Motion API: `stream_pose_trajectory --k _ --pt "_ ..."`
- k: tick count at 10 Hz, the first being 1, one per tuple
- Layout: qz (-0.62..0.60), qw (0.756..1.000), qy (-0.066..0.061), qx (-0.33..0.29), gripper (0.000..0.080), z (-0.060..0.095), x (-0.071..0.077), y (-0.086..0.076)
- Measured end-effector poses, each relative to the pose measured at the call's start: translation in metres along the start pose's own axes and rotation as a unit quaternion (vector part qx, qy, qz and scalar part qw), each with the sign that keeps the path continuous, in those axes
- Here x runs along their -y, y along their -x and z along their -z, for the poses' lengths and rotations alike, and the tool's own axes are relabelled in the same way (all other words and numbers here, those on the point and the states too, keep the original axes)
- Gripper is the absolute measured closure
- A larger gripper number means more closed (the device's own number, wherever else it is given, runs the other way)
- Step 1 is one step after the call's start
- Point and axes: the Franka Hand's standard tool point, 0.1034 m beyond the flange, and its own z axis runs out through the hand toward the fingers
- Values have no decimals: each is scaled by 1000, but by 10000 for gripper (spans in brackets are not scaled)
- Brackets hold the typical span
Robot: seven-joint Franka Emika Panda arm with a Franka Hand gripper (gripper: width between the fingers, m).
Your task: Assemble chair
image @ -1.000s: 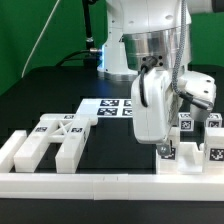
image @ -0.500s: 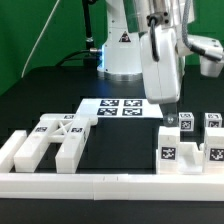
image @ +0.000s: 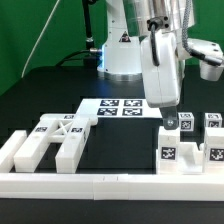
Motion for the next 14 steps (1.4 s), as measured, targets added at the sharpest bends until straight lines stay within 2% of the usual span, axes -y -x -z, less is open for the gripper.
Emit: stream_pose_trajectory --k 2,5,10,11,12,13,14 --pt "98 995 -2 -5 151 -2 -10 2" --pt "272 962 12 -16 151 -9 -28 10" --pt "424 905 12 -18 151 -10 -28 7" --pt "492 870 -3 -32 151 -11 -28 4" --pt "570 820 -11 -48 151 -15 -34 -8" --pt "613 788 -12 -56 151 -15 -35 -18" --pt "646 759 -26 -75 151 -13 -30 -20"
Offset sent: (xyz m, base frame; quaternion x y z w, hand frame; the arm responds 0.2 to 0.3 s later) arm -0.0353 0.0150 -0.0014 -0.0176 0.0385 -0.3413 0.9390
